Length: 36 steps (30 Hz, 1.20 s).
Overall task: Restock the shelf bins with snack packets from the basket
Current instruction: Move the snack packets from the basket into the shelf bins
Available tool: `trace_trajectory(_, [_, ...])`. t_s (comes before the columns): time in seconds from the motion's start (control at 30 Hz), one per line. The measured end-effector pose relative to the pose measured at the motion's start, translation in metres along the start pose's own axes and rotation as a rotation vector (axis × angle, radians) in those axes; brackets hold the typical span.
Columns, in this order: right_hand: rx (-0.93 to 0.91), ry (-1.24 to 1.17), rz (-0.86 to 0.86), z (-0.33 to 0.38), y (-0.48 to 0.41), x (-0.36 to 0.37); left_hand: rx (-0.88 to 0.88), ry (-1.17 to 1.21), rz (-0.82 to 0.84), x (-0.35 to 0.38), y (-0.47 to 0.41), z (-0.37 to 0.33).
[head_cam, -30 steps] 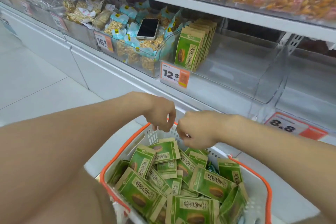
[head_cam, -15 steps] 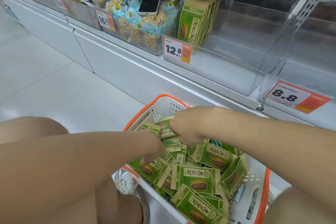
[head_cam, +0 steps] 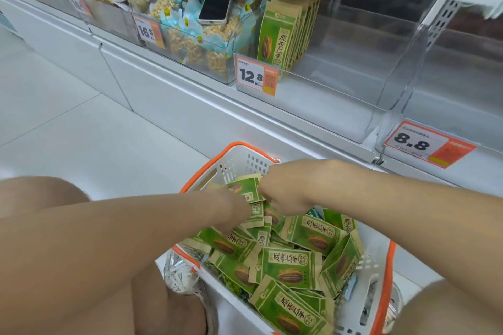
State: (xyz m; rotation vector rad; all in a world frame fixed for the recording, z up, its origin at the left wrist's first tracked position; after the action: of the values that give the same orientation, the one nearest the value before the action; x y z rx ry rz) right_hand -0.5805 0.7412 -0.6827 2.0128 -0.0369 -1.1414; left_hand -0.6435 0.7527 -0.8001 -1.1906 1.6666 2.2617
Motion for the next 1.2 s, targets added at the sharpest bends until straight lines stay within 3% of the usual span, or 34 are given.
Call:
trace_trajectory(0.07, [0.018,-0.064,-0.027,-0.011,0.005,-0.003,0.04,0.17,-0.045,-0.024,0.008,0.005])
trace_trajectory(0.27, [0.093,-0.32,-0.087,-0.048,0.022,-0.002,0.18,0.721,-0.391,-0.118,0.038,0.039])
trace_trajectory(0.5, [0.234,-0.642,-0.448,-0.102,0.047,-0.023,0.263,1.133,-0.659,-0.175,0.092,0.075])
trace_trajectory(0.67, [0.353,-1.172,-0.658,-0.138,0.071,-0.024,0.211,1.469,-1.183,-0.21,0.138,0.111])
trace_trajectory(0.73, [0.374,-1.376,-0.709,-0.143,0.079,-0.023,0.148,1.619,-1.305,-0.211,0.145,0.119])
trace_trajectory(0.8, [0.401,-1.563,-0.803,-0.148,0.086,-0.024,0.11,1.791,-1.19,-0.208,0.138,0.113])
trace_trajectory(0.87, [0.425,-1.691,-0.917,-0.155,0.092,-0.025,0.236,1.973,-0.927,-0.206,0.124,0.09])
trace_trajectory(0.93, [0.431,-1.793,-0.998,-0.159,0.094,-0.025,0.36,2.031,-0.799,-0.208,0.121,0.074])
trace_trajectory(1.2, [0.323,-1.861,-0.95,-0.154,0.088,-0.027,0.367,2.006,-0.836,-0.203,0.119,0.09])
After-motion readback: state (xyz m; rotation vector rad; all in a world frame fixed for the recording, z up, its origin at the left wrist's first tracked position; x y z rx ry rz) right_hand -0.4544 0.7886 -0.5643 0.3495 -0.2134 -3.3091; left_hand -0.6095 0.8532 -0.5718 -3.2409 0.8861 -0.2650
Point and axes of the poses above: each hand's wrist, its own y-axis away from the middle knuckle, its own x-axis out of the palm, z = x × y, the point moved 9 cm from there along -y, towards the middle knuckle, and after that the axes turned 10 degrees about y, right-handed, at the moved point
